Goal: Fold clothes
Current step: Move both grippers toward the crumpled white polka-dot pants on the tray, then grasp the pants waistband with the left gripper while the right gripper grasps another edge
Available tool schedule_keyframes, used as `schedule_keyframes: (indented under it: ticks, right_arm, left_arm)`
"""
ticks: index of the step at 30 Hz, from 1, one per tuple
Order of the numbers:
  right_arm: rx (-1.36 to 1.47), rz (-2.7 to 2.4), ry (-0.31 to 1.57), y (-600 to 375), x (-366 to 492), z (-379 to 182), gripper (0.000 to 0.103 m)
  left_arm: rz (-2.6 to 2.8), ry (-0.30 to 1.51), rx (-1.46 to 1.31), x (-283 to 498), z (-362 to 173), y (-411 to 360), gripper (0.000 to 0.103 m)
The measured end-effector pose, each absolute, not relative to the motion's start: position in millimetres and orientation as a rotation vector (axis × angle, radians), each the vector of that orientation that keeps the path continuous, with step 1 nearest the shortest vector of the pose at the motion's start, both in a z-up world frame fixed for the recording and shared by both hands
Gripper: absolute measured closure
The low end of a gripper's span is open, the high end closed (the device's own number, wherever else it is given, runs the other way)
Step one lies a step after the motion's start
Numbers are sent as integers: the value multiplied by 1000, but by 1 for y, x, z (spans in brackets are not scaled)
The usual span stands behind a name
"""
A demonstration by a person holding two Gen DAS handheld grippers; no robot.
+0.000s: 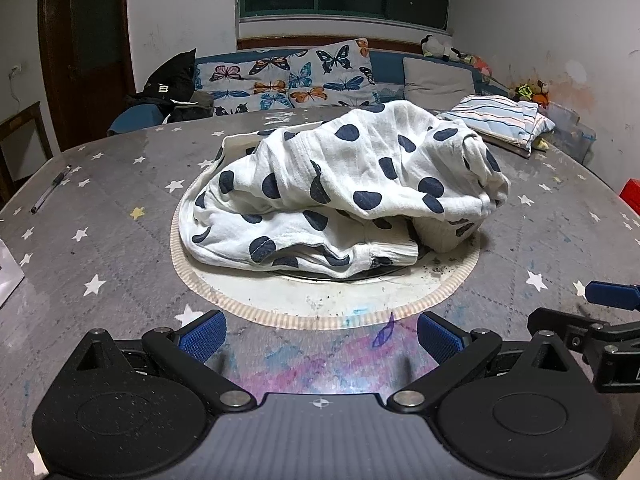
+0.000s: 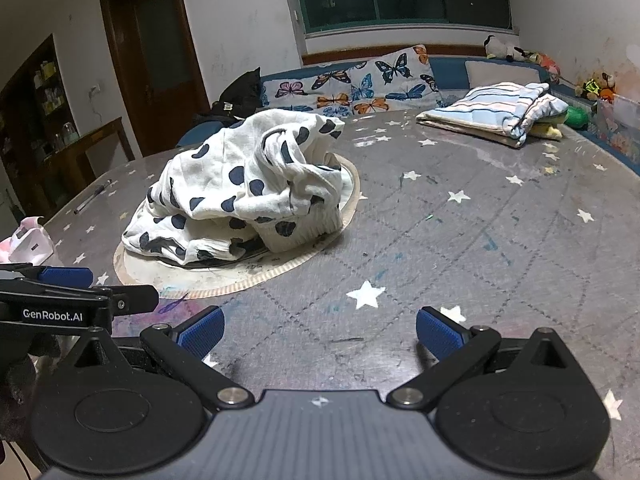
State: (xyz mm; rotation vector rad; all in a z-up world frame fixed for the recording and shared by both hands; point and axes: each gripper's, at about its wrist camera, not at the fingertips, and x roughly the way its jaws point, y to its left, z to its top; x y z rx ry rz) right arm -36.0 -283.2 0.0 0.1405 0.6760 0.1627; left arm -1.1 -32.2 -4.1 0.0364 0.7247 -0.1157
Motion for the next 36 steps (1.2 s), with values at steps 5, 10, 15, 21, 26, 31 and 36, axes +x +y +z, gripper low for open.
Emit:
schedule_keyframes:
  ticks: [5, 10, 15, 21, 26, 31, 36]
  right_arm:
    - [136, 168, 685, -282, -30, -1, 0]
    - [134, 170, 694, -283, -24, -3, 0]
    - [126, 165, 696, -287, -17, -3, 0]
    - [106, 157, 688, -292, -5, 0, 1]
    - [93, 151, 682, -298, 8, 4, 8]
    - [83, 163, 672, -302, 18, 9, 14]
    - [70, 195, 664, -302, 29, 13, 23]
  left_arm:
    - [-120, 732, 39, 5, -6, -33, 0]
    - [-125, 732, 41, 10, -5, -35, 0]
    - [-126, 722, 36, 17, -4, -35, 0]
    - [-157, 702, 44, 25, -3, -39, 1]
    - [-210, 695, 69, 35, -4, -49, 10]
    - [-287, 677, 106, 40, -5, -63, 20]
    - [-318, 687, 124, 55, -12, -72, 40]
